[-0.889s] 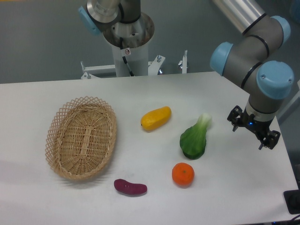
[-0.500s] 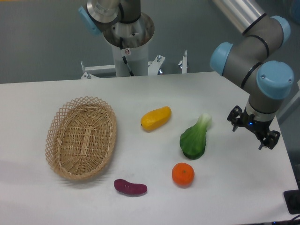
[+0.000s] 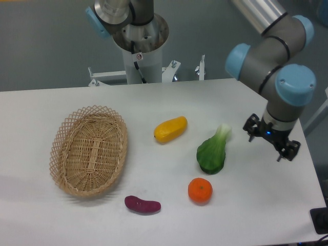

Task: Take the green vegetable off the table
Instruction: 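Move the gripper toward the green bok choy, then lower the open gripper over the bok choy's leafy stem end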

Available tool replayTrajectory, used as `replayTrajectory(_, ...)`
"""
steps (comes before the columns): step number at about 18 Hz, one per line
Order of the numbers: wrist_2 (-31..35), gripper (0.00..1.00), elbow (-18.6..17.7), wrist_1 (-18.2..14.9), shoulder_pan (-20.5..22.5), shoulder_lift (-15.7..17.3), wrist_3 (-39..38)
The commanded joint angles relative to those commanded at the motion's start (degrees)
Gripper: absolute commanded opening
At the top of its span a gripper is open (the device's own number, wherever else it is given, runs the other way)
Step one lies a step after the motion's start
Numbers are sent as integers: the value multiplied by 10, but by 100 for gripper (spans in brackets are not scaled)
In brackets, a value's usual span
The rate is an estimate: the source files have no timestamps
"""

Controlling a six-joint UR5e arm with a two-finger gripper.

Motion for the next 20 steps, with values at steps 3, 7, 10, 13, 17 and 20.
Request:
replayTrajectory(3,5,100,-35,2,2,6,3)
replayTrajectory(7,10,100,-77,4,0,6,-4)
replayTrajectory(10,10,100,-119,32,-1,7,-7)
replayTrajectory(13,9,100,-136,50,2,7,-5)
replayTrajectory(17,10,100,-141,52,1,4,-7)
replayTrajectory(20,10,100,-155,87,2,-2,-7)
